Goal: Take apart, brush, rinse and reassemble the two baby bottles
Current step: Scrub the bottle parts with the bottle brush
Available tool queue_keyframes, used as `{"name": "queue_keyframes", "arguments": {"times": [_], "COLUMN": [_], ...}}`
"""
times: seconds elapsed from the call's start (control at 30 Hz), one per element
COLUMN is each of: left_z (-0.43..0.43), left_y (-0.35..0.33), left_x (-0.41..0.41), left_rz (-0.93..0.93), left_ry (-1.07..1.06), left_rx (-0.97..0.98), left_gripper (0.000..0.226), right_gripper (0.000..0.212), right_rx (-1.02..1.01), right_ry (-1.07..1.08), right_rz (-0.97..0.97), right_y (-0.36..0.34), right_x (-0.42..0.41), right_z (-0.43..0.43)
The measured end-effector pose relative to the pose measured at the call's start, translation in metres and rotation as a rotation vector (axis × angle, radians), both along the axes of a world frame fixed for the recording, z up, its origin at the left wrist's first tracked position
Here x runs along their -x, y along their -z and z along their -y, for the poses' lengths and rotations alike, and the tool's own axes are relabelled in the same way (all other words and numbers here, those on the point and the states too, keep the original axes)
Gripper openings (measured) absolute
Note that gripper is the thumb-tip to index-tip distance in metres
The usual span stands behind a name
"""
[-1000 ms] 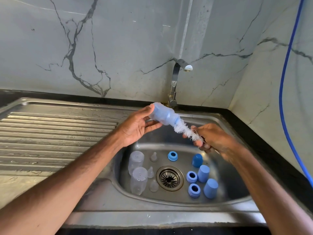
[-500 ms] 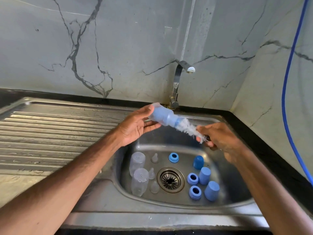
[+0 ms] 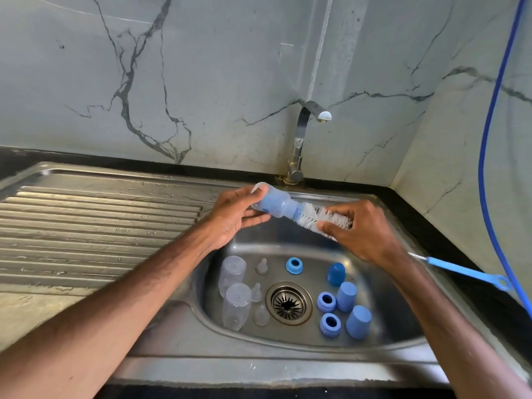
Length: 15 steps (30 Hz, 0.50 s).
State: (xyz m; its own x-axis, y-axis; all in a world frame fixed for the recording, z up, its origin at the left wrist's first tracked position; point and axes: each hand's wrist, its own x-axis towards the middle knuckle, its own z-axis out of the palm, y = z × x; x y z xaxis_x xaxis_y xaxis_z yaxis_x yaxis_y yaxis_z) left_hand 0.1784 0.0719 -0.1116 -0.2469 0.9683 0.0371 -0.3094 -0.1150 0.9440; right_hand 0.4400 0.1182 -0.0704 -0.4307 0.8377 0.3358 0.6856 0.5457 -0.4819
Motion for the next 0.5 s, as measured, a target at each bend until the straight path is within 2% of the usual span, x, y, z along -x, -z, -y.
{"name": "queue_keyframes", "arguments": {"times": [0.1, 0.2, 0.27, 0.33, 0.43, 0.5], "left_z": [0.001, 0.002, 0.002, 0.003, 0.005, 0.006], "left_y": [-0.002, -0.007, -0.008, -0.008, -0.009, -0.013], "left_x": [0.008, 0.008, 0.003, 0.002, 0.005, 0.003], "left_rz": [0.064, 0.071, 0.007, -0.02, 0.006, -0.004], "left_ry": [-0.001, 0.144, 0.164, 0.106, 0.102, 0.171], "left_rx": [0.001, -0.03, -0.057, -0.066, -0.069, -0.09], "left_gripper": [0.037, 0.054, 0.048, 0.041, 0.04, 0.04], "right_gripper": [0.025, 0.031, 0.033, 0.027, 0.022, 0.023], "right_rx": [0.046, 0.031, 0.008, 0.049, 0.109, 0.085], "right_ry": [-0.086, -0.02, 0.012, -0.05, -0.146, -0.061], "right_rz": [-0.107, -0.288, -0.217, -0.16, -0.328, -0.43], "right_y": [-0.008, -0.006, -0.001, 0.0, -0.007, -0.005], "right_x": [-0.006, -0.007, -0.004, -0.001, -0.003, -0.004], "right_z": [-0.002, -0.007, -0.006, -0.003, -0.003, -0.004]}}
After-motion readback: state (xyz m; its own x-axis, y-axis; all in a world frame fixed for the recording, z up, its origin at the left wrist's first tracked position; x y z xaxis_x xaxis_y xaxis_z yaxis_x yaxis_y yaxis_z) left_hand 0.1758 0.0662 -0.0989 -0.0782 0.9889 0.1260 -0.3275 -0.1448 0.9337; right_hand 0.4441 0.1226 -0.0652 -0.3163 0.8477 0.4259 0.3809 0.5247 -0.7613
